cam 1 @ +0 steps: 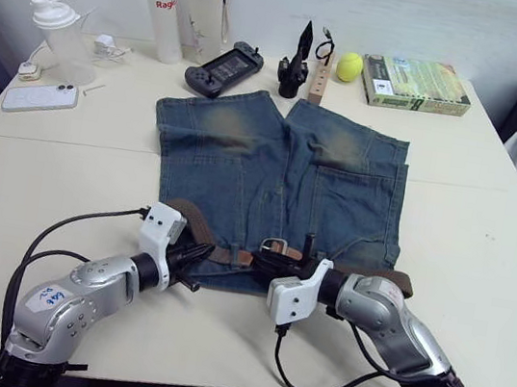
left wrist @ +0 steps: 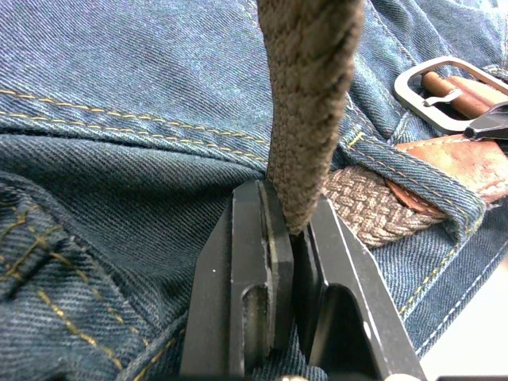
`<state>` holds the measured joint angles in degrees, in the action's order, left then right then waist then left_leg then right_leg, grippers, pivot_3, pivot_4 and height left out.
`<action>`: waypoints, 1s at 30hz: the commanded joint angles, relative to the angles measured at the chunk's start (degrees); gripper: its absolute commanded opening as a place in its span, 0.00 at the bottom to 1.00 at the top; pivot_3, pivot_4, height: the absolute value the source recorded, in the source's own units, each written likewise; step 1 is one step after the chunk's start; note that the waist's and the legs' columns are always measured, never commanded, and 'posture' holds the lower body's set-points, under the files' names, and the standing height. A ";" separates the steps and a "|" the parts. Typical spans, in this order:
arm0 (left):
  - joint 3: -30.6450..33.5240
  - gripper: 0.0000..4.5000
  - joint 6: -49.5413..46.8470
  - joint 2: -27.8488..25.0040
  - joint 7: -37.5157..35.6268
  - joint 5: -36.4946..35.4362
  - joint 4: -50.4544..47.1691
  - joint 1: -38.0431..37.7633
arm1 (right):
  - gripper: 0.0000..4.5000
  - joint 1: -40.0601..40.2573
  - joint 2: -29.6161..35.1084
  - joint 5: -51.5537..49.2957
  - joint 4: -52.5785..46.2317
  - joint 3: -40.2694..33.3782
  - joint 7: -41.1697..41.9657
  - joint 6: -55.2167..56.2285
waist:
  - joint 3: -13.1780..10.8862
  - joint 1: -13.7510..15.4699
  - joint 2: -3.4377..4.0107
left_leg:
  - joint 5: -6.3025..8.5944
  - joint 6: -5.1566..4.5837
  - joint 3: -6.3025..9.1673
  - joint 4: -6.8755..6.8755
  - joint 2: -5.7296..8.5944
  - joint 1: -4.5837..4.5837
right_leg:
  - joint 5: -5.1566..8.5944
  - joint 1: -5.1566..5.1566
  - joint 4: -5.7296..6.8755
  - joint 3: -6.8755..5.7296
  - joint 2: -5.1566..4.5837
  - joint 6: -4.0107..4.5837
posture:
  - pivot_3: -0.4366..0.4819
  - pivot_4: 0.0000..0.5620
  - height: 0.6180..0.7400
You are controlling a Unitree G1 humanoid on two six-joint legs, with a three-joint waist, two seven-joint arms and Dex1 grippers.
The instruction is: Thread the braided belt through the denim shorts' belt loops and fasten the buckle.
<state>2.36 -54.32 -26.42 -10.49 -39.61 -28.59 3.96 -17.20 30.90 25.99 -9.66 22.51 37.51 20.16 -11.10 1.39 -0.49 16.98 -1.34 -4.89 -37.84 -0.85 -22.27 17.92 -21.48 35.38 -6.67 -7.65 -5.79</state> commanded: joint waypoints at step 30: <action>12.72 0.77 -7.15 -5.95 -12.65 -15.42 -7.57 -7.35 | 0.00 1.81 -1.21 -0.34 -3.39 -0.39 -0.42 -0.92 | 0.00 -1.14 -0.01 | 0.05 0.08 -0.08 0.00 -0.18 0.00 | 0.07 -0.09 0.18 0.06 0.04 0.12 | 0.48 0.27 0.84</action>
<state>12.19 -60.47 -30.71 -20.37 -50.96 -33.35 -1.98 -15.47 29.67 26.10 -11.16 22.61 37.74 18.70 -11.11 0.25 -0.49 17.03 -1.26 -4.96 -37.84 -1.03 -22.27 17.99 -21.57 35.56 -6.62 -7.60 -5.66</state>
